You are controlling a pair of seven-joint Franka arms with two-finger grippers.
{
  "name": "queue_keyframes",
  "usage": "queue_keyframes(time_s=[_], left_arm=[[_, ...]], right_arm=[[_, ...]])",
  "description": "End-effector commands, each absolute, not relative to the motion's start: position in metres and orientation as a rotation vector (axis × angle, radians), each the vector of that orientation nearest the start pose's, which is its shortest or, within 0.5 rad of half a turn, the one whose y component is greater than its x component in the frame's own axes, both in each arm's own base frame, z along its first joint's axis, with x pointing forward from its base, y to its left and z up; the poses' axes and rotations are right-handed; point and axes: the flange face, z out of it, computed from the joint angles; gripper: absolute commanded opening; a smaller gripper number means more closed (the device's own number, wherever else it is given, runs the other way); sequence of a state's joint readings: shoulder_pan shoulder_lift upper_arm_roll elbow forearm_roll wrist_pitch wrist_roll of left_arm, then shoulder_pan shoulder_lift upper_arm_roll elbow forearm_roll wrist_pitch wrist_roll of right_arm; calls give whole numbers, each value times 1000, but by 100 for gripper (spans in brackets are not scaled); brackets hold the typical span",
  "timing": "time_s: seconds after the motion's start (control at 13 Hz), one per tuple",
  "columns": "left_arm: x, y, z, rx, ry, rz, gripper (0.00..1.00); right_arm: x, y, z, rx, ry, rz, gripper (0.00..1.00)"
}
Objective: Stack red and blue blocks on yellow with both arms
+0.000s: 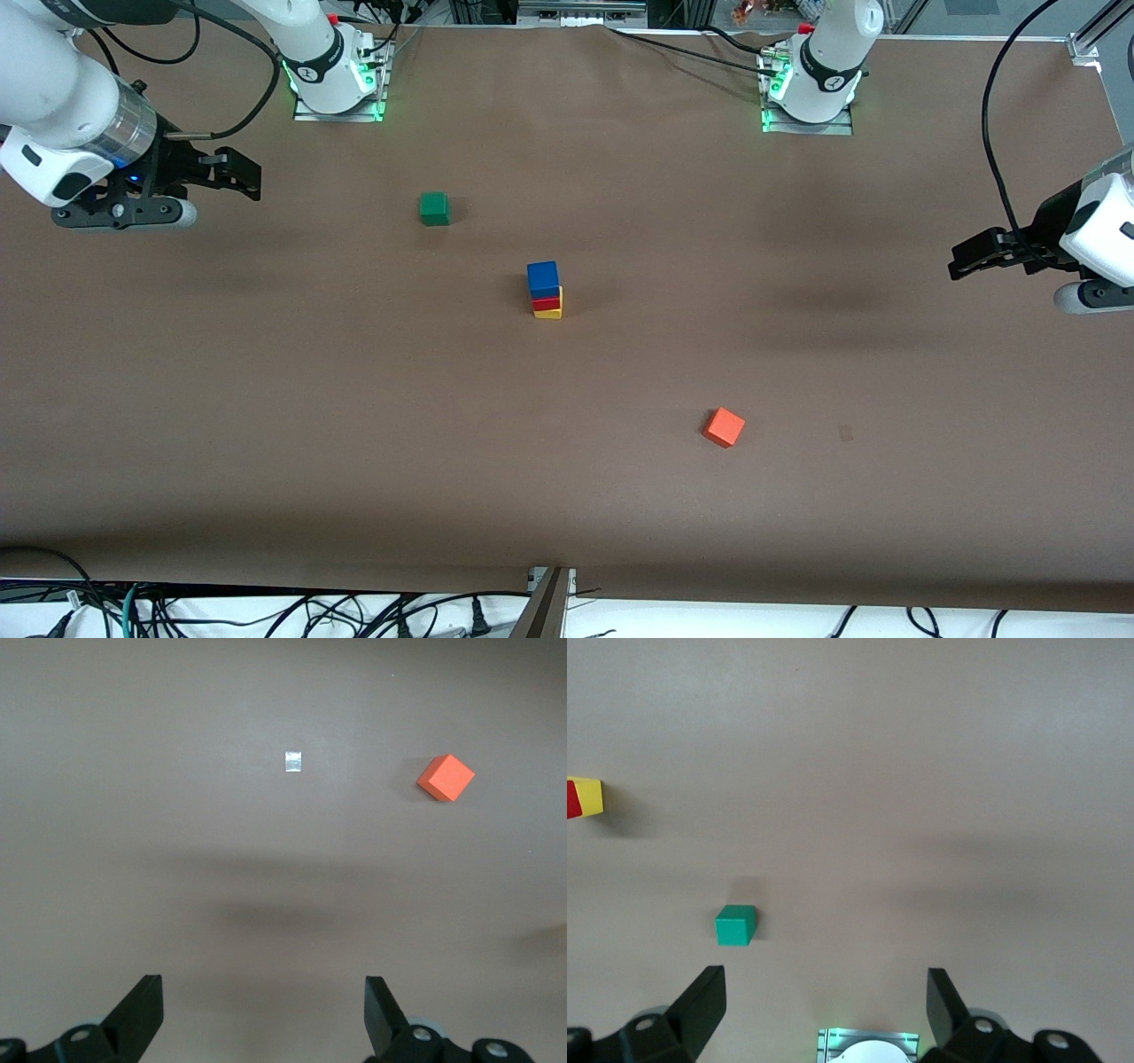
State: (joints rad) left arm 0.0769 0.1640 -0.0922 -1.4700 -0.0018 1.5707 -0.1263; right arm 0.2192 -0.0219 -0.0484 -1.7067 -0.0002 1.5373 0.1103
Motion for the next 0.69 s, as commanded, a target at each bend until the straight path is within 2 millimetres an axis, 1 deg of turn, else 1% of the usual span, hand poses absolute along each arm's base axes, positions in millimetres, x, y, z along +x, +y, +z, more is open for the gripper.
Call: queue_keyframes(time_s=[0.0, 0.15, 0.23, 0.31, 0.54, 0.62], left_arm=[[605, -4, 581, -3140, -138, 86, 100], [605, -7, 582, -3142, -139, 84, 100], [605, -8, 582, -3142, -143, 84, 100], [606, -8, 580, -3142, -143, 89, 100], [606, -9, 580, -3146, -144, 89, 100], [606, -9, 580, -3146, -146, 89, 100]], right_arm=[[526, 86, 579, -3160, -139, 179, 100], [542, 82, 581, -3160, -132, 167, 100], [545, 82, 582, -3161, -144, 157, 100], [546, 81, 588, -3167, -176, 142, 100], [543, 78, 591, -3167, -173, 151, 100], [543, 68, 591, -3168, -142, 169, 100]])
